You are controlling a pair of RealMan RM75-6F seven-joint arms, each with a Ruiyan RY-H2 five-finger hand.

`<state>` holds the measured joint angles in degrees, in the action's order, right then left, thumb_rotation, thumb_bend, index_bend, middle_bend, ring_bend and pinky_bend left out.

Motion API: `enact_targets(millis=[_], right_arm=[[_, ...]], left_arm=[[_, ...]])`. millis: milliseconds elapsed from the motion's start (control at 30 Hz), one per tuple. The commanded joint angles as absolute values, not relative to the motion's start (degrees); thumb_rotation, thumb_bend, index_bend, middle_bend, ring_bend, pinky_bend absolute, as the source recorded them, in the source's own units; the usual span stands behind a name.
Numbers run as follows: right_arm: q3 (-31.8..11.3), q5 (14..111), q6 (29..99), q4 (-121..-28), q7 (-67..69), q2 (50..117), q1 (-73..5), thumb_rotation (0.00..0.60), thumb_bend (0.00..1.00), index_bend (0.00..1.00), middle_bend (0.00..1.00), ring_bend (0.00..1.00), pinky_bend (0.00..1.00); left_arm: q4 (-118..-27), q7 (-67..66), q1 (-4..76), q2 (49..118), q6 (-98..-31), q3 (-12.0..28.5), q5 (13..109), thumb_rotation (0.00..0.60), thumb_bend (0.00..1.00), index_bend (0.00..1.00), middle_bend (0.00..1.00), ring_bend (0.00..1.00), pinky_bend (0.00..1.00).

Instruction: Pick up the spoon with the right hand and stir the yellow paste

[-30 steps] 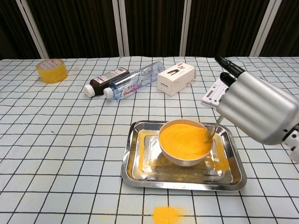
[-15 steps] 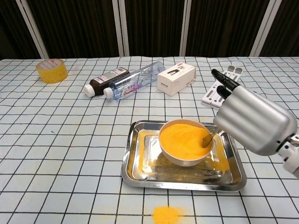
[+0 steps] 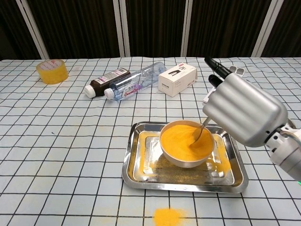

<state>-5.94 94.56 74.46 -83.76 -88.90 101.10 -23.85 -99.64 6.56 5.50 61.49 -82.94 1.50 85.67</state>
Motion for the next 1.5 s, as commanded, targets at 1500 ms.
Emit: enact_targets(millis=[1500], right_arm=[[-2.60, 103.69, 73.98, -82.79, -89.91, 94.63, -25.69, 0.600, 0.98, 0.77, 0.64, 0.26, 0.00]], left_arm=[[-98.87, 4.82, 5.40, 62.51, -83.71, 1.76, 85.82, 0.600, 0.00, 0.00, 0.00, 0.00, 0.00]])
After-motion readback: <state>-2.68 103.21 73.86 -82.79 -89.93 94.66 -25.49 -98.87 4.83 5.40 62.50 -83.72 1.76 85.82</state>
